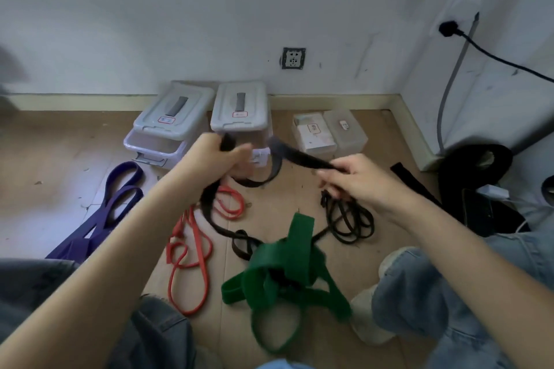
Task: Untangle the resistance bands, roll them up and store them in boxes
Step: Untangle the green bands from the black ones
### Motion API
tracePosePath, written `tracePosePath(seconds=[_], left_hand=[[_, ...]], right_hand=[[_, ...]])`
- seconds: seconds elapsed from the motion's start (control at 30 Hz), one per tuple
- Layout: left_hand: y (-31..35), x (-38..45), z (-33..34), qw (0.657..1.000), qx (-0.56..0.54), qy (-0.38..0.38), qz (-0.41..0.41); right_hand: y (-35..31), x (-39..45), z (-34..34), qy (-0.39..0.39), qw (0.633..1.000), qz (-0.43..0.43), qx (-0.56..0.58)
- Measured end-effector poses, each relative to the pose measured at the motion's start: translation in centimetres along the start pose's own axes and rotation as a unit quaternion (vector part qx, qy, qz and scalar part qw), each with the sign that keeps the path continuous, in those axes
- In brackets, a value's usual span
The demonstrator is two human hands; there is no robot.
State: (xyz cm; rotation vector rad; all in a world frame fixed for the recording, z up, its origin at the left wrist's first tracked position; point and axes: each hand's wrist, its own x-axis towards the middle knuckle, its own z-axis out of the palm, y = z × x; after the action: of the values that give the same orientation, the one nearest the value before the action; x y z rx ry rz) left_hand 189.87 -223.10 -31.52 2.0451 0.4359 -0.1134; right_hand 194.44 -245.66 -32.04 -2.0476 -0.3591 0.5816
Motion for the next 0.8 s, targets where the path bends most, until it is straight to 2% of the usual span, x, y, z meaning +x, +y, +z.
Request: tracePosePath(seconds=[0.03, 0.07, 0.1, 0.2, 0.27, 0.33, 0.4, 0.47, 0.57, 0.67, 0.8], left_hand=[[-1.1, 0.4, -0.1, 0.988, 0.153, -0.008, -0.006], [-1.8, 0.5, 0.0, 0.971, 0.236, -0.037, -0.006], [-2.1, 0.5, 0.4, 0.965, 0.251, -0.073, -0.004], [-1.6, -0.1, 2.3, 0.972, 0.107, -0.208, 0.017], [-1.7, -1.0, 4.9, 0.951, 0.051, -0.300, 0.053], [-2.3, -1.9, 7.7, 0.940, 0.052, -0.319, 0.105], [-2.3, -2.4, 8.8, 0.940, -0.031, -0.323, 0.106], [-1.9, -2.4, 8.0, 0.921, -0.106, -0.368, 0.074], [-1.9, -2.6, 7.6, 0.882, -0.129, -0.451, 0.043], [-1.4, -3.2, 8.2, 0.878, -0.161, -0.450, 0.016], [0.2, -2.5, 6.1, 0.857, -0.340, -0.387, -0.018]], right_hand=[[-0.2, 0.1, -0.5, 0.030, 0.998, 0.021, 0.046], [-0.6, 0.1, -0.8, 0.047, 0.994, 0.027, 0.098], [-1.1, 0.0, -0.9, 0.046, 0.988, 0.019, 0.144], [-2.6, -0.5, -0.3, -0.031, 0.967, -0.058, 0.246], [-3.9, -0.8, 0.3, -0.086, 0.931, -0.129, 0.329], [-5.0, -0.9, 0.0, -0.108, 0.893, -0.181, 0.397], [-5.4, -0.8, -0.8, -0.087, 0.880, -0.193, 0.425], [-5.0, -0.6, -1.3, -0.044, 0.895, -0.171, 0.409], [-4.0, -0.3, -0.7, -0.014, 0.915, -0.137, 0.380], [-3.5, 0.2, -0.8, -0.007, 0.930, -0.124, 0.346], [-2.4, 0.3, -1.7, -0.068, 0.969, -0.057, 0.229]])
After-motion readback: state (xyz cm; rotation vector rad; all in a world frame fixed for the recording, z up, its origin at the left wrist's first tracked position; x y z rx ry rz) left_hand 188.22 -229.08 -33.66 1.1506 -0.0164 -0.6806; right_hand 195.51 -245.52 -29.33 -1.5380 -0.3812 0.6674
